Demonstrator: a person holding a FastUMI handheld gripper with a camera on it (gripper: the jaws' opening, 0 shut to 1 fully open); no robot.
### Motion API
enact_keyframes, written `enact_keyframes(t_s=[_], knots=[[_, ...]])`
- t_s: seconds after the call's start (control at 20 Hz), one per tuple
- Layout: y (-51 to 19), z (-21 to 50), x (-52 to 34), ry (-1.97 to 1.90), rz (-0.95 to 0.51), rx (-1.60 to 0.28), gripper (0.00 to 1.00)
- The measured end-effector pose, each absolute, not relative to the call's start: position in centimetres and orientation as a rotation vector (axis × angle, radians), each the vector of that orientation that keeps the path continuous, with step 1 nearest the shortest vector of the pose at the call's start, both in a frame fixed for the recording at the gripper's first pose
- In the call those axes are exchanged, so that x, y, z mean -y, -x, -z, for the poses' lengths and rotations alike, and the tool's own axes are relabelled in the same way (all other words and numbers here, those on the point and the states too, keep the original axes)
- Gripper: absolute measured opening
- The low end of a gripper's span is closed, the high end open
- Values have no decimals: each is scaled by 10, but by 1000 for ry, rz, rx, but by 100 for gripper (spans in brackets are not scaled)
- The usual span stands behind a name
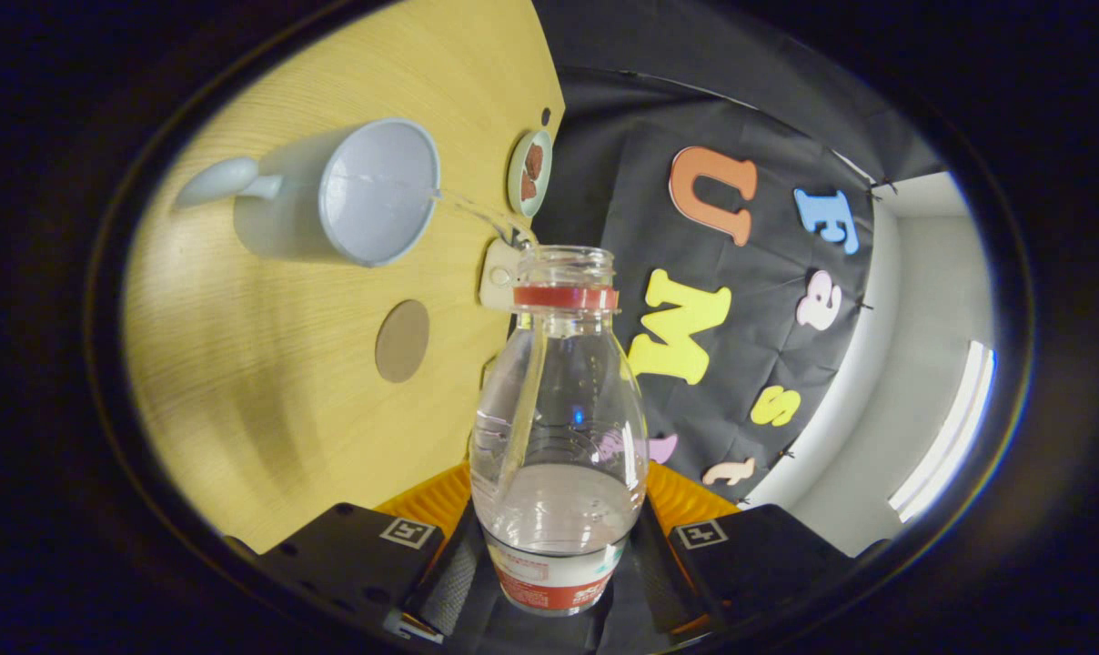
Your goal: Take the bottle from table, then pour the juice into the cup, finally place the bottle on the coaster
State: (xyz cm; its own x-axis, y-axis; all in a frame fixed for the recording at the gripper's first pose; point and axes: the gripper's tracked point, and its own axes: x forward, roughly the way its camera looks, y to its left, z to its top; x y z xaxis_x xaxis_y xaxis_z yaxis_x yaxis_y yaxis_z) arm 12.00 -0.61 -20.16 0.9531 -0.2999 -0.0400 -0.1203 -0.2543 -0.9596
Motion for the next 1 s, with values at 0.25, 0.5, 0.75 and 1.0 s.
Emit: enact_keyframes(t_s=[0.25, 0.5, 0.75, 1.0], knots=[[-119, 200, 14, 1845, 188, -342, 81], [-119, 194, 15, 1866, 199, -345, 81], [-119, 187, 16, 1897, 218, -358, 81], [-119, 183, 14, 1901, 220, -354, 81]])
